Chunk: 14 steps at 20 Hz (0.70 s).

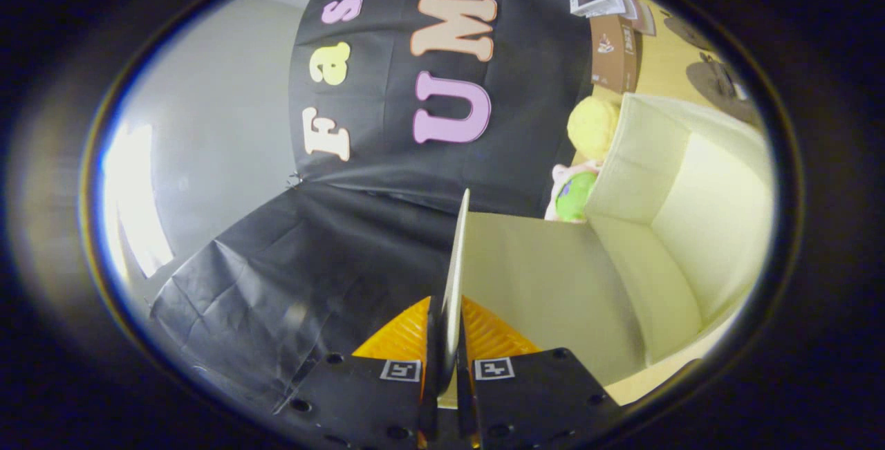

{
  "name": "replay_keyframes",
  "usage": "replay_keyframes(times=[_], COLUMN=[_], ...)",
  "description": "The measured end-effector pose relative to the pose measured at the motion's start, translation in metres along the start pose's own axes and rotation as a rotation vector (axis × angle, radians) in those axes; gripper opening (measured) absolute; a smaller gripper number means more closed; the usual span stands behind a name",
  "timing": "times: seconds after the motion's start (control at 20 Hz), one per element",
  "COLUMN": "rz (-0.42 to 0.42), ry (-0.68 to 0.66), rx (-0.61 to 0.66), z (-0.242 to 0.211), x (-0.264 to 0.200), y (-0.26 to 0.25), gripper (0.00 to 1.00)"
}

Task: Open the storage box then place both shoes into the box .Put the left shoe in first, then the right shoe, with the right side of both shoes facing outward in a uniform manner.

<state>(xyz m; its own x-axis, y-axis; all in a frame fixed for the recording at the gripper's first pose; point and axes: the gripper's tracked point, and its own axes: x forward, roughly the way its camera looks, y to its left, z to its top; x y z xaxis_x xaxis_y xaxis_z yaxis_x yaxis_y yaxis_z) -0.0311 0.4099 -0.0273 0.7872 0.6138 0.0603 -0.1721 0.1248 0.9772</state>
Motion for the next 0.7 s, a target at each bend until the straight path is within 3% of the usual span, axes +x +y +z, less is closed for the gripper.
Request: replay_keyframes(times=[0.15, 0.25, 0.45, 0.6, 0.7], rz=[-0.02, -0.112, -0.226, -0.271, -0.266], ry=[0.078, 0.151, 0.23, 0.236, 0.237], rx=[-0.051, -0.131, -0.287, -0.402, -0.415], z=[-0.041, -0.07, -0.093, -0.082, -0.08], x=[0.017, 0.021, 0.015, 0.008, 0.004], y=[-0.011, -0.044, -0.086, -0.102, -0.102], gripper=[0.17, 0.21, 0.87, 0.93, 0.93])
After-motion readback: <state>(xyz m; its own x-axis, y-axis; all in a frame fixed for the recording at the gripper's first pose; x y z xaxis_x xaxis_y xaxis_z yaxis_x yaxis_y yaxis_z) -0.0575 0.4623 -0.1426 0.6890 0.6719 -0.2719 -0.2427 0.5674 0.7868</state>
